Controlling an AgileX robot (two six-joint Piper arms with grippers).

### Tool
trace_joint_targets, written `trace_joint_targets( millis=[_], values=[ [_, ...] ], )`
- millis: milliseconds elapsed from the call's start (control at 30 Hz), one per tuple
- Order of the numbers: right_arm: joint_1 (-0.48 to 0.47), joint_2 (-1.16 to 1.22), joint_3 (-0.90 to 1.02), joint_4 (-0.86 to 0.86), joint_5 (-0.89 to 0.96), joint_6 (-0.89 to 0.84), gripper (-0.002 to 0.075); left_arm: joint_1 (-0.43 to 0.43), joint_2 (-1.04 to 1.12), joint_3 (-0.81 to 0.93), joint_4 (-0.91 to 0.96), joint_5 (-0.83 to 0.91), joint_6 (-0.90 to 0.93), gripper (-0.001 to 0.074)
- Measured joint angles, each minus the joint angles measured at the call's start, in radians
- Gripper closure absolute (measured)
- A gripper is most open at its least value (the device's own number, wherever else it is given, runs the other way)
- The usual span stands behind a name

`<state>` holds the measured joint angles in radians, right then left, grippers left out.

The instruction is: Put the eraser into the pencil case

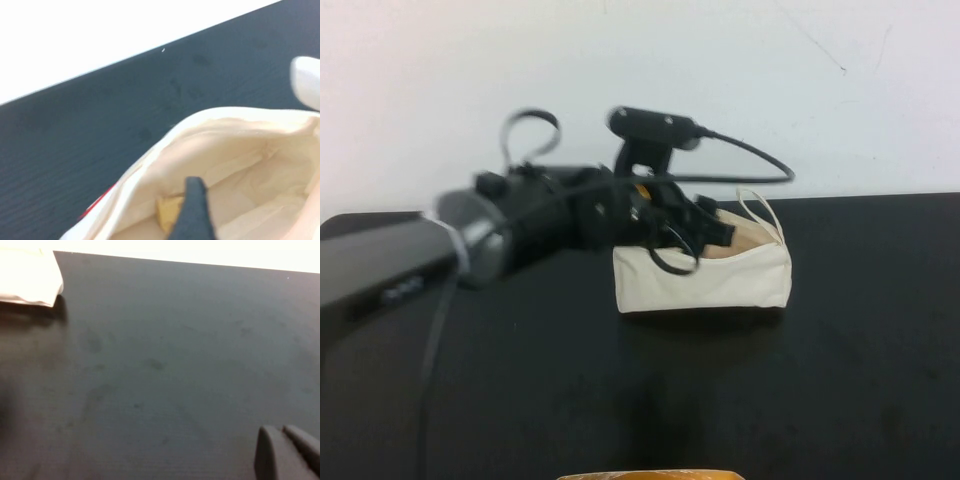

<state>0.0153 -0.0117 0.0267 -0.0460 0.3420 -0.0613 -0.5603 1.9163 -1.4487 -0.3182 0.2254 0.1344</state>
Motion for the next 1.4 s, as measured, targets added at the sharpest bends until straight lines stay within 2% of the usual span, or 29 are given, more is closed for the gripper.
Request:
trace_joint_targets(
  millis=[167, 267, 500, 700, 1033, 1233, 1400],
  values=[
    [0.0, 0.0, 0.0, 0.0, 0.0, 0.0, 0.0727, 0.028, -0.132, 0.032, 0.076, 0.118, 0.014, 0.062],
    [0.0, 0.0, 0.0, 0.0, 0.0, 0.0, 0.0727, 0.03, -0.246, 0.116, 0.11, 0.126, 0.024, 0.0698],
    [0.0, 0.0, 0.0, 0.0, 0.0, 0.0, 0.0727, 0.03, -0.565, 0.409, 0.068, 0.097, 0.024, 0.0725],
    [0.0, 0.0, 0.0, 0.0, 0.0, 0.0, 0.0727, 0.03, -0.747, 0.581, 0.057, 0.171, 0.024, 0.0727],
    [0.0, 0.0, 0.0, 0.0, 0.0, 0.0, 0.0727, 0.038, -0.88, 0.634, 0.244, 0.335, 0.024, 0.0727],
    [0.0, 0.0, 0.0, 0.0, 0.0, 0.0, 0.0727, 0.087, -1.009, 0.76, 0.258, 0.167, 0.015, 0.0727],
    [0.0, 0.0, 0.0, 0.0, 0.0, 0.0, 0.0727, 0.152, -1.161, 0.991, 0.266, -0.048, -0.063, 0.0727]
  ],
)
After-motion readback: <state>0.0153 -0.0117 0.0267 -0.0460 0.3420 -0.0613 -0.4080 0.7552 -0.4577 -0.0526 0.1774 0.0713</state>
